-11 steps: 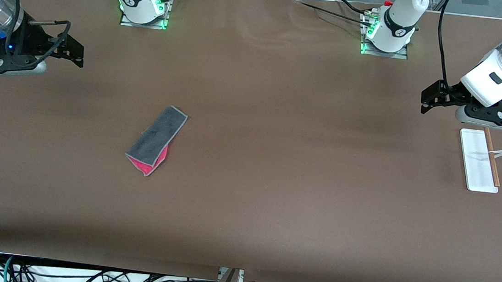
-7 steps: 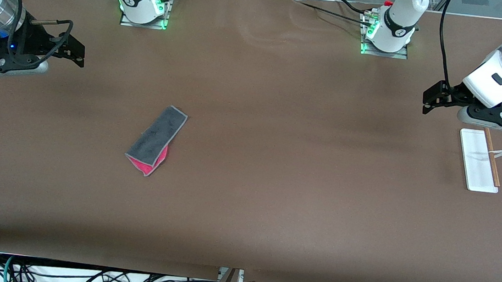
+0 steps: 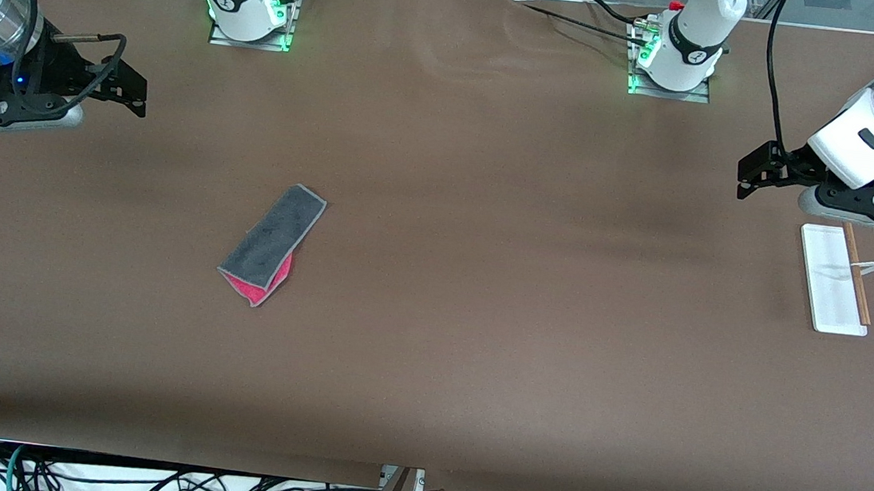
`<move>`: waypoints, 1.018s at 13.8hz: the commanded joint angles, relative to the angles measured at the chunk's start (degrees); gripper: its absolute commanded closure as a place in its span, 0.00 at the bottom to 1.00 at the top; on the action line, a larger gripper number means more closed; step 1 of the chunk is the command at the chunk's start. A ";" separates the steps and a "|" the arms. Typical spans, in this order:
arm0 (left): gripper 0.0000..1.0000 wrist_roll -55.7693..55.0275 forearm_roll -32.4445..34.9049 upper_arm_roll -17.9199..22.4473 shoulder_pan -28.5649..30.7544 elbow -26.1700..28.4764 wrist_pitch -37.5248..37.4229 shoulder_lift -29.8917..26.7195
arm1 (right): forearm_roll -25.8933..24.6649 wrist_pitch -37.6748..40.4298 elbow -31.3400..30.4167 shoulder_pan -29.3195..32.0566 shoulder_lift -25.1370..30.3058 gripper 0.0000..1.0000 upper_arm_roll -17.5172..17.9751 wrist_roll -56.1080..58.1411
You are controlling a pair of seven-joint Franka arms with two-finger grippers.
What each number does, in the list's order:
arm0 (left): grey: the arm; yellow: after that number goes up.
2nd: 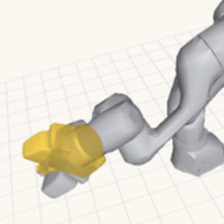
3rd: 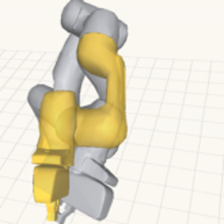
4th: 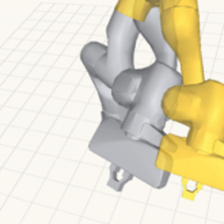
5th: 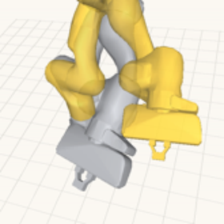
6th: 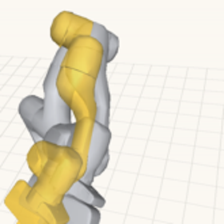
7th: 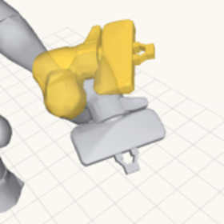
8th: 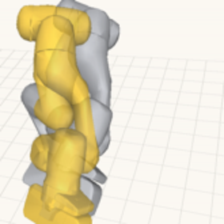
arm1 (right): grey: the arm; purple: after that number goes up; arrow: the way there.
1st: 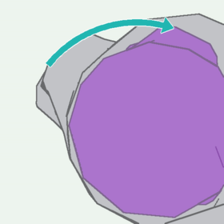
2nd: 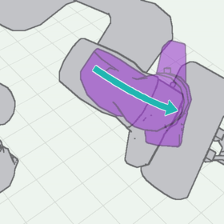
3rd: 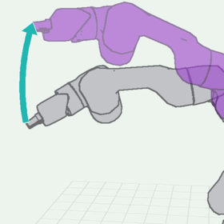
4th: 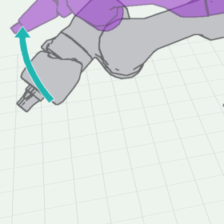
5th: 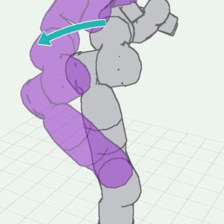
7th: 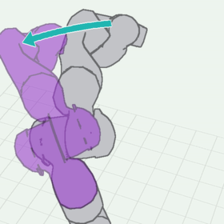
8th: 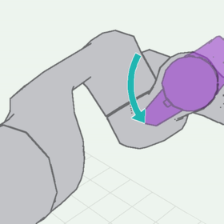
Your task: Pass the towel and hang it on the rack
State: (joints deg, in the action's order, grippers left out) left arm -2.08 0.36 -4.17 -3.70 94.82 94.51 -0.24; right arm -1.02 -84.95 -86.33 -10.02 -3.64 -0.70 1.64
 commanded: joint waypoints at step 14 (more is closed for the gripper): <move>0.00 -0.56 1.40 -0.84 0.18 -1.66 -0.38 0.94 | 0.06 -3.56 -5.43 -0.35 1.62 0.01 0.78 -0.50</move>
State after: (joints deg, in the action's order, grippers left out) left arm -2.08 0.36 -4.61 -3.67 94.81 94.55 -0.15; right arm -1.01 -87.32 -89.55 -10.19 -3.82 -0.19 1.64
